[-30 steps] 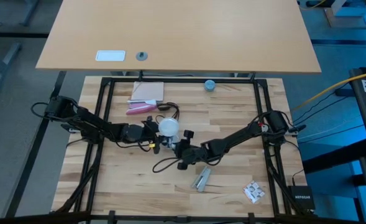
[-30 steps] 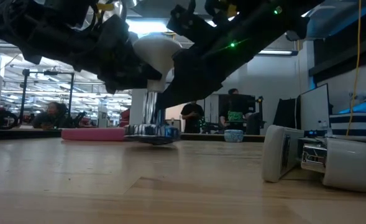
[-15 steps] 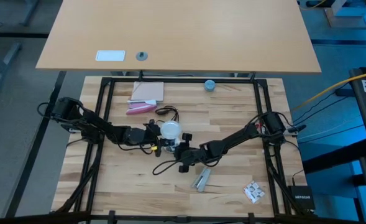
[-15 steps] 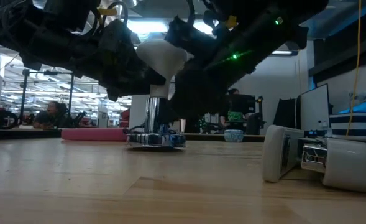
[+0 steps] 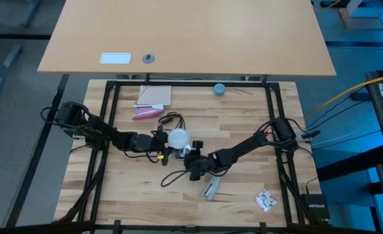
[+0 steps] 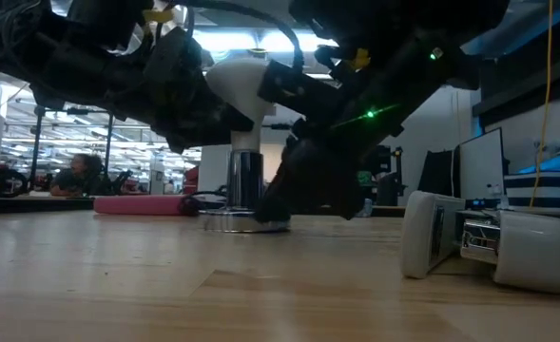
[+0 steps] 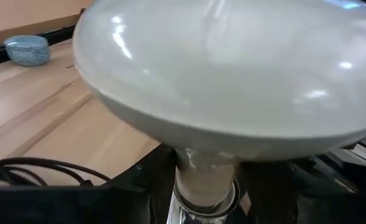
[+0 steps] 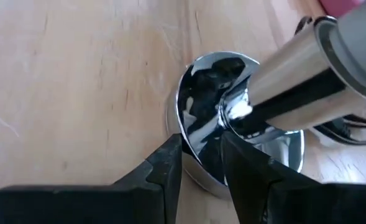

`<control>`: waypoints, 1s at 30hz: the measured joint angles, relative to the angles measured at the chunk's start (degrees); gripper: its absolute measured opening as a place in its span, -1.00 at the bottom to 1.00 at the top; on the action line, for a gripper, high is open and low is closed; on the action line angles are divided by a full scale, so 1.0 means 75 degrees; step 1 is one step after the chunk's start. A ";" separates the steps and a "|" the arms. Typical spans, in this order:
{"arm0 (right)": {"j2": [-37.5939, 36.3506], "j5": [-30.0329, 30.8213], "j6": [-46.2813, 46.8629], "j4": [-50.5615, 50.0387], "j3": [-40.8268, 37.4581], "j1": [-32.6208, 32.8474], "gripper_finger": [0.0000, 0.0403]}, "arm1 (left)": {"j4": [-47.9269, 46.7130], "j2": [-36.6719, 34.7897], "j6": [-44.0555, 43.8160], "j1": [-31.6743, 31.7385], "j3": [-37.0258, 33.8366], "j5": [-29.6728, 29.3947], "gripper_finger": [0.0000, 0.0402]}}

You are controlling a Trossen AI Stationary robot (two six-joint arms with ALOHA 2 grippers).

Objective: Screw lightbulb
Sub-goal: Insert the lightbulb into the lamp

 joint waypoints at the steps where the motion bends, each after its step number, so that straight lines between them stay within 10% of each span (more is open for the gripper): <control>1: -0.0006 0.0123 0.0052 -0.0131 0.0003 0.0003 -0.43 | -0.0006 0.0000 0.0049 0.0001 0.0000 0.0001 -0.21; 30: -0.0113 0.1723 0.0454 -0.0676 -0.0025 -0.0631 -0.43 | 0.0107 0.0015 0.0194 -0.0081 -0.0015 0.0008 -0.21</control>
